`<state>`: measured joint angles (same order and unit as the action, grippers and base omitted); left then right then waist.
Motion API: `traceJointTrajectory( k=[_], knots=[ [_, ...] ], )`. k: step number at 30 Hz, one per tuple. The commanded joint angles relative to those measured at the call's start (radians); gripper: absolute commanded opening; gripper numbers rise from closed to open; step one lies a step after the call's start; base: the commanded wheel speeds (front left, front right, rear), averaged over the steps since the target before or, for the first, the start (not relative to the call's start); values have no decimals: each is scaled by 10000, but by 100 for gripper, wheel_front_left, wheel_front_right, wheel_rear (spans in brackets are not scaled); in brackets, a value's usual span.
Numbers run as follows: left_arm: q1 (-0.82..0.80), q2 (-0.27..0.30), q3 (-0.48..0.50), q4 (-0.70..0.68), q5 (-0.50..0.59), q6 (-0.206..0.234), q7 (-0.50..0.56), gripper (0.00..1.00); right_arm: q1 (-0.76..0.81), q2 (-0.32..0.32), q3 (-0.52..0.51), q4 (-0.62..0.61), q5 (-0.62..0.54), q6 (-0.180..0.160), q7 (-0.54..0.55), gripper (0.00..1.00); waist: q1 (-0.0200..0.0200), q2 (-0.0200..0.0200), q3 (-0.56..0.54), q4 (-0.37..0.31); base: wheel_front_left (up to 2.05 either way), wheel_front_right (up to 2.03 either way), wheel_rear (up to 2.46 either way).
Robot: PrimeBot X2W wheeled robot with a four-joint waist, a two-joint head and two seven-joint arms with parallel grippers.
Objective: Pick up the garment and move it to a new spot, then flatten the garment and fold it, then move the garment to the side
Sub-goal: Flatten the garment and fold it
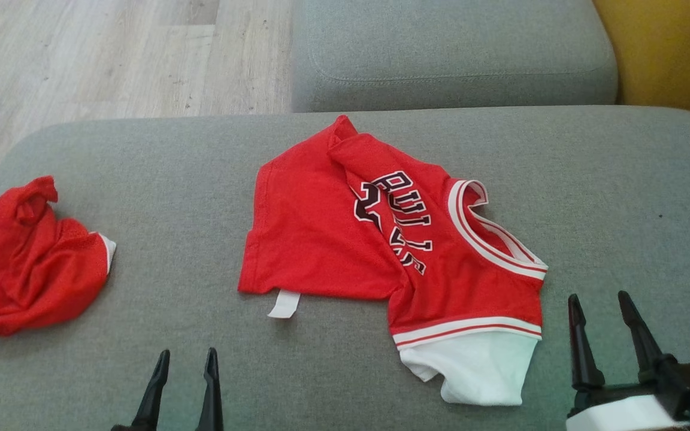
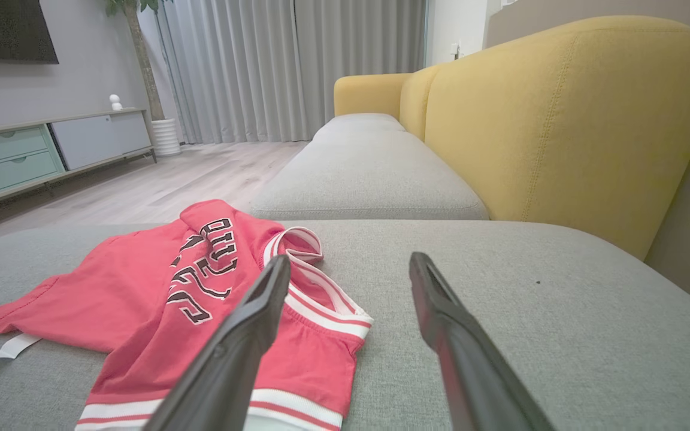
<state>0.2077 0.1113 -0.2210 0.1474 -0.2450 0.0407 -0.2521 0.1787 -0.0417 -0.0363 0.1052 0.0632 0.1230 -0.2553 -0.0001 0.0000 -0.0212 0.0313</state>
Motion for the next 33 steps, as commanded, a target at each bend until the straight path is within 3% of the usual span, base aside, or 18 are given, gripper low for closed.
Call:
traceJointTrajectory(
  k=[1, 13, 33],
  knots=[
    [-278, -108, 488, -223, 138, -119, -96, 100, -259, -85, 268, -225, 50, 77, -65, 100, 1, 0, 11, -16, 0, 0, 0],
    [-348, -437, 1048, -186, 819, -1001, -97, 100, -396, -85, 333, 68, 192, 77, -65, 100, 1, 0, 20, -49, 0, 0, 0],
    [-388, -595, 1308, 7, 1190, -1293, -97, 100, -516, -85, 513, 57, 269, 77, -65, 100, 1, 0, -18, -254, 0, 0, 0]
  ],
)
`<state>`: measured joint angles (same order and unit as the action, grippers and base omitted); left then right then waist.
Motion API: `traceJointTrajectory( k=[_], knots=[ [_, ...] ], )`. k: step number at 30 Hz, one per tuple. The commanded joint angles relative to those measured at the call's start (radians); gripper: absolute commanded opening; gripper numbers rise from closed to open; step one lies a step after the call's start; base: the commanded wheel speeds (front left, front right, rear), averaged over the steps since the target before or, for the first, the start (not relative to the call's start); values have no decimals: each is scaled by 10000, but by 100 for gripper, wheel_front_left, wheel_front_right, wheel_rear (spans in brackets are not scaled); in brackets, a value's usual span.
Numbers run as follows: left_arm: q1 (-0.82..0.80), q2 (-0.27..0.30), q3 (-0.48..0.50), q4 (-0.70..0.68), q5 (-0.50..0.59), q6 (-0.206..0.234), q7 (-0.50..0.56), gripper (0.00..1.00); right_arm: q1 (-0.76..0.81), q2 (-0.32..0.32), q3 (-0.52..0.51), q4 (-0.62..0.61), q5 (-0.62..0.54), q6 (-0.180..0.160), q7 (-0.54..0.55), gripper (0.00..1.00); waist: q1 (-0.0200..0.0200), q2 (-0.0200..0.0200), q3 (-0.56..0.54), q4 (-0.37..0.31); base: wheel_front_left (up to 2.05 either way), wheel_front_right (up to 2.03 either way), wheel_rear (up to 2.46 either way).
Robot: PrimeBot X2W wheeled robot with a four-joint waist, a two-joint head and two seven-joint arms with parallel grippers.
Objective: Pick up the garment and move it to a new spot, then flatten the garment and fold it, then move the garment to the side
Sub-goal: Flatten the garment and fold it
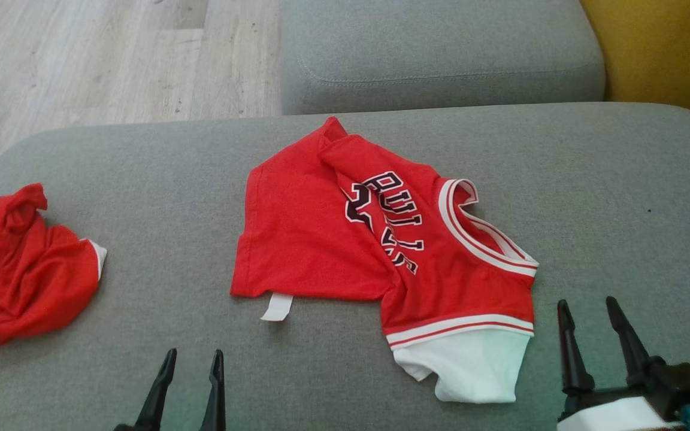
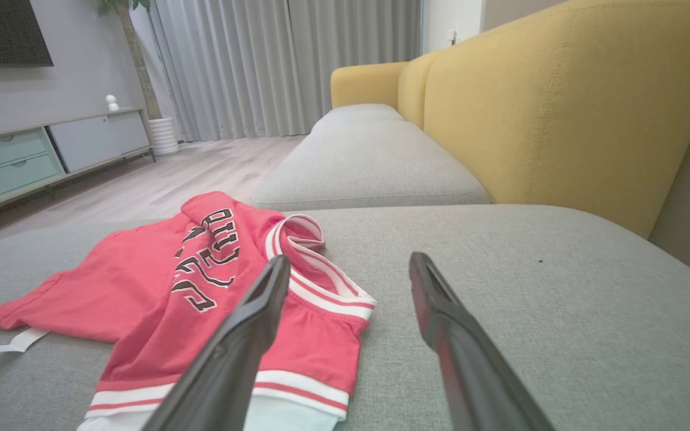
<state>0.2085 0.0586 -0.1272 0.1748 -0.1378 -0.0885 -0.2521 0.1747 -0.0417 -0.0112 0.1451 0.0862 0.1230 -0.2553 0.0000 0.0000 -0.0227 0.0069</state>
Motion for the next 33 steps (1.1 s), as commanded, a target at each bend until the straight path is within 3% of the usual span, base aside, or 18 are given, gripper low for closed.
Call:
traceJointTrajectory(
  k=[1, 4, 8, 13, 16, 24, 33],
  knots=[
    [-411, -70, 361, -242, 143, -3, -97, 100, -503, -85, 320, -392, 41, 77, -65, 100, 0, 0, -2, -30, 0, 0, 0],
    [-615, -62, 197, 318, 285, -6, -36, 100, -626, -85, 677, -508, 64, 77, -57, 100, 0, 0, 31, -142, 0, 0, 0],
    [-1143, 74, 125, 658, 411, 54, 668, 100, -720, -85, 868, -551, 102, 77, 918, 100, 0, 0, 91, -224, 0, 0, 0],
    [-2524, 222, -2, 691, 256, -33, 2381, 100, -476, -85, 1288, -874, -195, 77, 4007, 100, 0, 0, 666, -326, 0, 0, 0],
    [-3454, 430, -119, 814, 172, -159, 2983, 100, -369, -85, 1750, -925, -395, 77, 4893, 100, 0, 0, 1210, -432, 0, 0, 0],
    [-5098, 882, -203, 1444, 52, -263, 3986, 100, -510, -85, 2516, -1060, -376, 77, 5650, 100, 0, 0, 2544, -997, 0, 0, 0],
    [-5873, 1118, -59, 2505, 30, -34, 4227, 100, -482, -175, 2970, -1427, -850, 77, 6334, 100, 0, 0, 3198, -1260, 0, 0, 0]
  ],
)
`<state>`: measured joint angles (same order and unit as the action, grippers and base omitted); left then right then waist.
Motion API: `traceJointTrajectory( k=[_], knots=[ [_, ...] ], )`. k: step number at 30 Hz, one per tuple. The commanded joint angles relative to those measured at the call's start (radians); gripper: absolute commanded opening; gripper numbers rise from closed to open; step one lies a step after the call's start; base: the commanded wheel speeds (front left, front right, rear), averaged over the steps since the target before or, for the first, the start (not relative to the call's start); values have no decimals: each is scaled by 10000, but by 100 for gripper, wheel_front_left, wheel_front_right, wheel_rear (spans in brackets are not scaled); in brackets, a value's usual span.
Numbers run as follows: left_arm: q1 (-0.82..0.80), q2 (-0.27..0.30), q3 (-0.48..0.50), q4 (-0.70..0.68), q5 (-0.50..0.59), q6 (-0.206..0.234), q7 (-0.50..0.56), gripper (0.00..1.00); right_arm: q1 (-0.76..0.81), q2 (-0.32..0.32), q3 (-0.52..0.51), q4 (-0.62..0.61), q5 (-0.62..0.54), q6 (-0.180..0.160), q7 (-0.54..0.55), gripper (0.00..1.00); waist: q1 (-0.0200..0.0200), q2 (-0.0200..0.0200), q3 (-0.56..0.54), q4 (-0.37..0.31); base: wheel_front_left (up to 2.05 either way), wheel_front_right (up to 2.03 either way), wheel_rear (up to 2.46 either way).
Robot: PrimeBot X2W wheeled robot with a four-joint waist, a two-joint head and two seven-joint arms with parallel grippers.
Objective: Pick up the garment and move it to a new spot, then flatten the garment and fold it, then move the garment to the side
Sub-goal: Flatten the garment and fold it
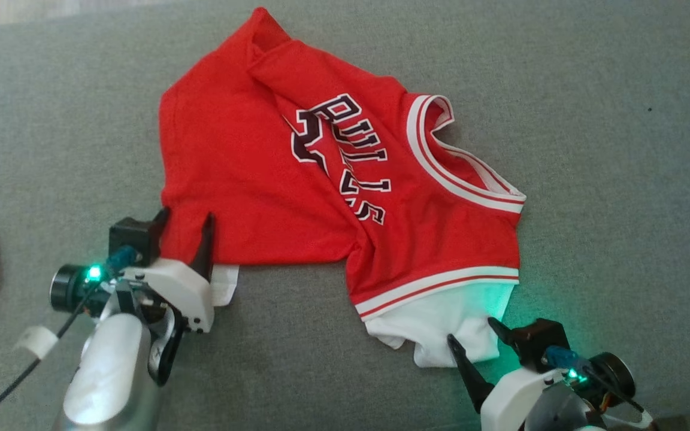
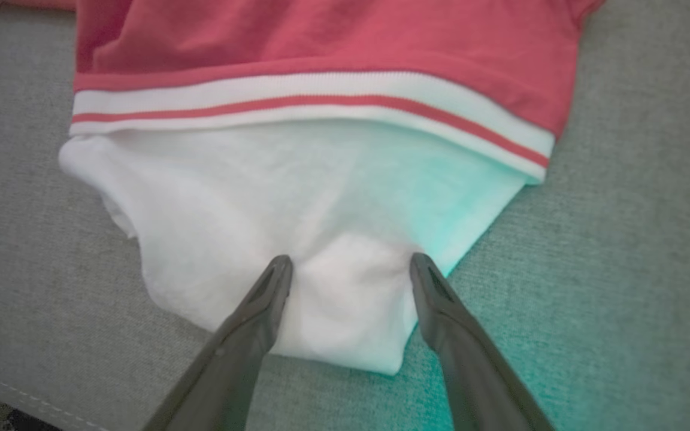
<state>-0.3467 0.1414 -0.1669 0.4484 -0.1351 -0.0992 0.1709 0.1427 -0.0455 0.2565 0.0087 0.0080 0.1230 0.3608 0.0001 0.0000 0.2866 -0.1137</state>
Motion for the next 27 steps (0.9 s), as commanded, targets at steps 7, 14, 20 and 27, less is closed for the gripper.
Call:
traceJointTrajectory(
  k=[7, 14, 20, 27],
  knots=[
    [-315, 306, 328, 122, -43, 261, 62, 100, 111, -396, 392, -547, -69, 77, 476, 100, -1, 0, 186, 14, 0, 0, 0],
    [495, 159, 38, -424, -140, 263, 342, 100, 768, -556, 249, -872, 1, 77, 754, 100, -1, 0, -205, 315, 0, 0, 0],
    [831, 89, -155, -805, -163, 289, 602, 100, 851, -639, 259, -1049, 24, 77, 926, 100, -1, 0, -225, 435, 0, 0, 0],
    [588, 92, -302, -862, -204, 281, 855, 87, 446, -693, 473, -802, 254, 77, 1203, 100, -1, 0, 137, 331, 0, 0, 0]
  ],
)
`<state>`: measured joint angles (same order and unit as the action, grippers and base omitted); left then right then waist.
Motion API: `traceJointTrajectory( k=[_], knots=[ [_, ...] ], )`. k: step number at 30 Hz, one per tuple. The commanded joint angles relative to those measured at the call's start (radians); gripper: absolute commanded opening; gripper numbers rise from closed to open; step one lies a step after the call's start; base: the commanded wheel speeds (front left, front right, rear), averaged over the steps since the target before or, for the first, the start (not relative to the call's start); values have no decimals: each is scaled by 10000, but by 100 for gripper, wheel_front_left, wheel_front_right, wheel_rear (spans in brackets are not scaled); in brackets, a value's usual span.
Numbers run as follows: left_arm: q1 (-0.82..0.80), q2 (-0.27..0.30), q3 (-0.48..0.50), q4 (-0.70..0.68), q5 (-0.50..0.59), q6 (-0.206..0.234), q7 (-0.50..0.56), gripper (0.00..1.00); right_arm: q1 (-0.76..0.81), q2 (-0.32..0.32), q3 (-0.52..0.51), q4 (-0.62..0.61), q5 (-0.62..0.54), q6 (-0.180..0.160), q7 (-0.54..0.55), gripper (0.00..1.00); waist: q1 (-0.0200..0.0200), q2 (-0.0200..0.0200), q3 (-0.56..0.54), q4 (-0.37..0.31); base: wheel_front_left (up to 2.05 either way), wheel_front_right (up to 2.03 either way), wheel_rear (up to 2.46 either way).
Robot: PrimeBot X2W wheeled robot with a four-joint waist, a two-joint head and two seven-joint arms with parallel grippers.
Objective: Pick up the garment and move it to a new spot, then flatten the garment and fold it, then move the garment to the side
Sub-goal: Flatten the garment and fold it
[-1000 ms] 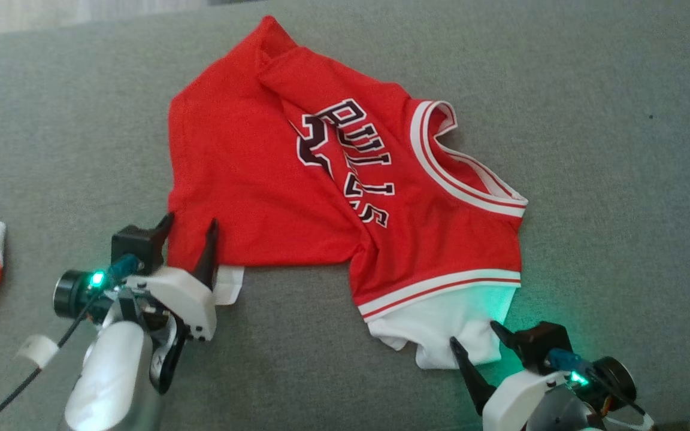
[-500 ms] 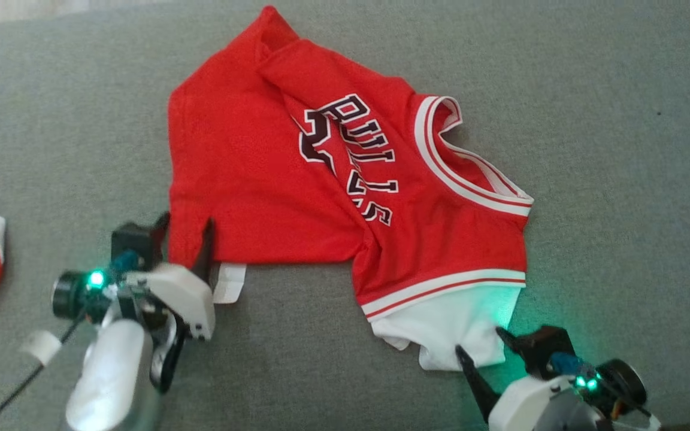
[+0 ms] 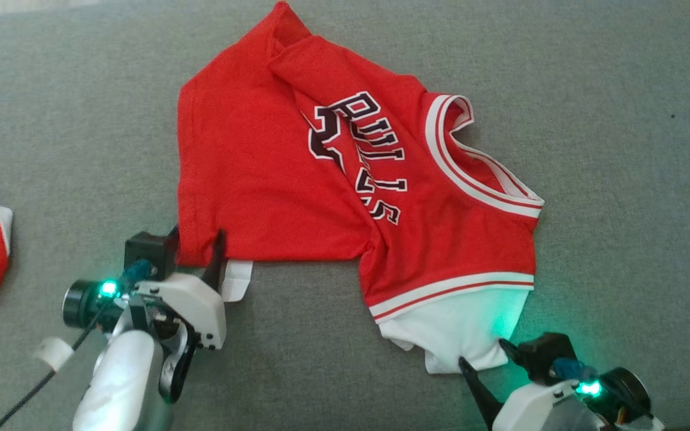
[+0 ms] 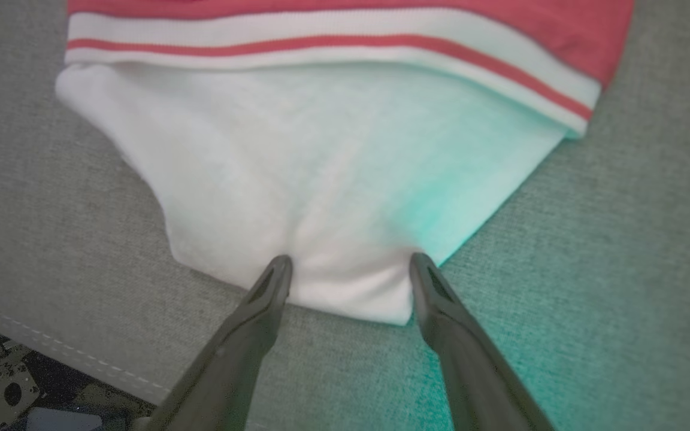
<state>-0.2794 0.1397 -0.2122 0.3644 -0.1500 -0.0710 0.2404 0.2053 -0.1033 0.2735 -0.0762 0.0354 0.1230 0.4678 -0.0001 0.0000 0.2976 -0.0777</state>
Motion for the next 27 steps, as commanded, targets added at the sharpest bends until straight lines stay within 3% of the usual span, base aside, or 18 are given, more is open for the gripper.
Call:
traceJointTrajectory(
  k=[1, 2, 3, 4, 9, 14, 20, 27],
  knots=[
    [-100, 125, 128, 3, -74, -18, 232, 9, -227, -145, 355, 170, 21, 77, 218, 100, 1, 0, 71, -51, 0, 0, 0],
    [-108, 146, 101, 18, -94, -44, 279, 0, -266, -152, 391, 292, 101, 77, 296, 100, 1, 0, 113, -72, 0, 0, 0],
    [-90, 172, 73, 64, -127, -74, 379, 0, -317, -139, 429, 390, 212, 77, 322, 32, 1, 0, 141, -91, 0, 0, 0],
    [-75, 201, 62, 68, -169, -102, 413, 0, -385, -143, 459, 470, 269, 77, 312, 0, 1, 0, 159, -117, 0, 0, 0],
    [82, 304, 131, -74, -535, -221, 541, 0, -661, -64, 401, 509, 732, 77, -38, 0, 1, 0, 92, -248, 0, 0, 0],
    [577, 421, 602, -1127, -1270, -279, 573, 0, -645, 257, -487, -644, 2146, 77, -759, 0, 1, 0, -251, -423, 0, 0, 0],
    [1522, 512, 1323, -3676, -2378, -276, 1020, 0, -472, 293, -1567, -2825, 4188, 77, -565, 0, 1, 0, -782, -525, 0, 0, 0],
    [2446, -40, 1449, -7036, -3974, -211, 1885, 0, -483, 298, -3090, -5040, 6004, 77, 5, 0, 1, 0, -1356, -522, 0, 0, 0]
  ],
)
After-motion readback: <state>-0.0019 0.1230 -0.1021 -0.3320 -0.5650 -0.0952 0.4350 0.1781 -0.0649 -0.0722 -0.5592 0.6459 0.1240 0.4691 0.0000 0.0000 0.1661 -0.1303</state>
